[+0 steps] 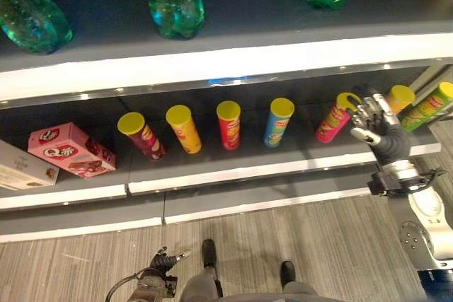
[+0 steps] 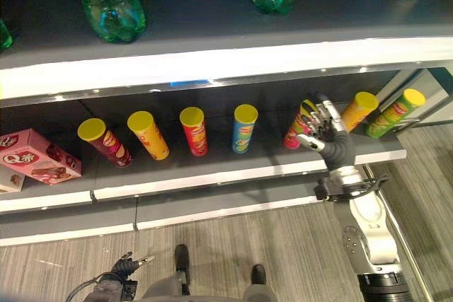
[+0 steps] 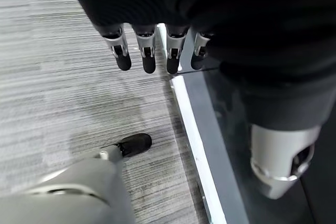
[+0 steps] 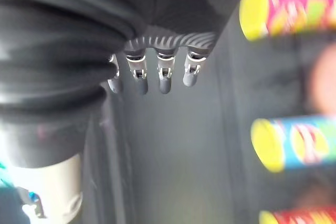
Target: Put the goods on the table back onto the shelves and tidy them up.
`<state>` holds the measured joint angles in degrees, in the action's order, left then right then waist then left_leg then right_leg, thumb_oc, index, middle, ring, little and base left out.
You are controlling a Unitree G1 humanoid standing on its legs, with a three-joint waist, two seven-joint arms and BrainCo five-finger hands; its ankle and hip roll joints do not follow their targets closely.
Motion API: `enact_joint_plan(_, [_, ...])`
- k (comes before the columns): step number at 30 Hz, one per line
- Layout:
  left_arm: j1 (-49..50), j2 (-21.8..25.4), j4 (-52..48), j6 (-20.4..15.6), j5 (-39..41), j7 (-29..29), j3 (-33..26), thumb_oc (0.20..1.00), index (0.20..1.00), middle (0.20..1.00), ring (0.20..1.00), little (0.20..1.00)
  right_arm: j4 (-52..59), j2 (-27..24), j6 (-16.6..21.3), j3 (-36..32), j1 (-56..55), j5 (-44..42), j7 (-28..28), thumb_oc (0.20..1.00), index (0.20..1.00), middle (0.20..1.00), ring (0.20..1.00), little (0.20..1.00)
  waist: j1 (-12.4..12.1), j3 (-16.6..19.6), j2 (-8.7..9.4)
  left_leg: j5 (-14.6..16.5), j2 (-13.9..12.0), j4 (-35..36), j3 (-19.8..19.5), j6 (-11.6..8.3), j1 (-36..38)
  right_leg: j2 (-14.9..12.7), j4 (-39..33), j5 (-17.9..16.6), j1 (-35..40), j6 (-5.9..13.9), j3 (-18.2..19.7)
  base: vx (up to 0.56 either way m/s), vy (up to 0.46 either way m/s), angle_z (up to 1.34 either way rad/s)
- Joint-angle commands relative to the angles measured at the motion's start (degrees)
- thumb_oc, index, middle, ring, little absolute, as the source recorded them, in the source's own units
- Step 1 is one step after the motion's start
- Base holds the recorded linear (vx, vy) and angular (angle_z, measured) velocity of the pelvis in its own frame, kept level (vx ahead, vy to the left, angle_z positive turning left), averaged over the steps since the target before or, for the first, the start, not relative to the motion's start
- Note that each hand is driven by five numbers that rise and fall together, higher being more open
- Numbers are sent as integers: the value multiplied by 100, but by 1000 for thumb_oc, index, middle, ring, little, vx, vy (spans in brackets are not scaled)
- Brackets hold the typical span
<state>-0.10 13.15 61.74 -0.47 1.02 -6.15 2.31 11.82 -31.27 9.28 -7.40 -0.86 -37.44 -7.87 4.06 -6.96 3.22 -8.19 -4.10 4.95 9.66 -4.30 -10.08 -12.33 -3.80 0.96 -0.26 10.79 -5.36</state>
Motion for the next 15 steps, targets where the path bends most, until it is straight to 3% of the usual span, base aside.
enact_joint_plan(1, [-208,176,162,-205,-293,12,117,1000,1000,1000,1000,1000,165,-258,546,-605,294,198,548,1000,1000,1000,1000,1000,14,142,-187,1010,-710,-958,4,-554,-55,-390,141,-455,-664,421,185,-61,128,-27])
enact_joint_plan(3, [-235,290,-4,-183,-173,-18,147,1000,1000,1000,1000,1000,-106,-209,606,-818,491,514,1073,1000,1000,1000,1000,1000,155,-40,-149,1141,-730,-1185,233,-453,-165,-244,226,-597,-1141,421,478,-193,100,-70])
enact_joint_plan(4, [-216,375,-74,-183,-131,-21,135,1000,1000,1000,1000,1000,-210,-210,634,-804,579,714,1272,1000,1000,1000,1000,1000,106,-102,-167,1175,-842,-1271,418,-422,-153,-201,324,-577,-1306,421,328,-230,25,-122])
enact_joint_plan(5, [-168,442,-213,-177,-81,-18,140,1000,1000,1000,1000,1000,-253,-317,630,-776,662,965,1469,1000,1000,1000,1000,1000,22,-146,-185,1194,-958,-1315,616,-404,-101,-259,443,-509,-1322,421,-19,-188,-89,-167])
enact_joint_plan(6, [-133,545,-258,-141,12,-56,81,1000,1000,1000,1000,1000,-360,-518,517,-752,779,1281,1654,1000,1000,1000,1000,1000,-60,-193,-195,1086,-1161,-1340,877,-449,-16,-501,683,-479,-1277,421,-524,-143,-183,-221])
enact_joint_plan(8, [-151,589,-242,-126,48,-87,57,1000,1000,1000,1000,1000,-439,-666,479,-767,855,1422,1744,1000,1000,1000,1000,1000,-97,-249,-200,1009,-1304,-1310,966,-503,72,-626,873,-521,-1293,421,-608,-99,-245,-196])
enact_joint_plan(9, [-202,672,-267,-154,132,-103,41,1000,1000,1000,1000,1000,-622,-935,471,-611,1155,1687,1933,1000,1000,1000,1000,1000,-221,-278,-189,842,-1586,-1277,1119,-646,127,-821,982,-648,-1253,421,-919,-28,-457,-117])
enact_joint_plan(10, [-185,737,-306,-134,98,-92,-3,1000,1000,1000,1000,1000,-664,-1181,410,-633,1231,1854,2014,1000,1000,1000,1000,1000,-355,-189,-106,765,-1753,-1189,1224,-844,248,-897,839,-482,-987,421,-1383,-8,-468,-86])
enact_joint_plan(12, [-190,739,-292,-118,43,-74,14,1000,1000,1000,1000,1000,-647,-1228,366,-676,1215,1872,2009,1000,1000,1000,1000,1000,-358,-135,-69,665,-1862,-1110,1268,-932,331,-837,795,-372,-886,421,-1480,145,-391,-68])
enact_joint_plan(13, [-142,720,-186,-111,41,-83,-71,1000,1000,1000,1000,1000,-597,-1331,384,-800,1132,1914,2028,1000,1000,1000,1000,1000,-366,-43,-28,333,-2123,-894,1400,-1070,643,-676,1069,-93,-858,421,-1567,177,-414,-25])
enact_joint_plan(14, [-142,714,-182,-116,41,-85,-69,1000,1000,1000,1000,1000,-596,-1337,384,-800,1129,1913,2028,1000,1000,1000,1000,1000,-375,-55,-35,308,-2123,-854,1416,-1070,681,-672,1091,-75,-856,421,-1558,225,-558,-10])
enact_joint_plan(15, [-154,656,-176,-98,34,-84,-38,1000,1000,1000,1000,1000,-605,-1445,424,-914,978,1942,2070,1000,1000,1000,1000,1000,-311,-3,-66,-250,-2343,-765,1416,-1070,766,-449,1222,184,-726,421,-1650,80,-271,-14])
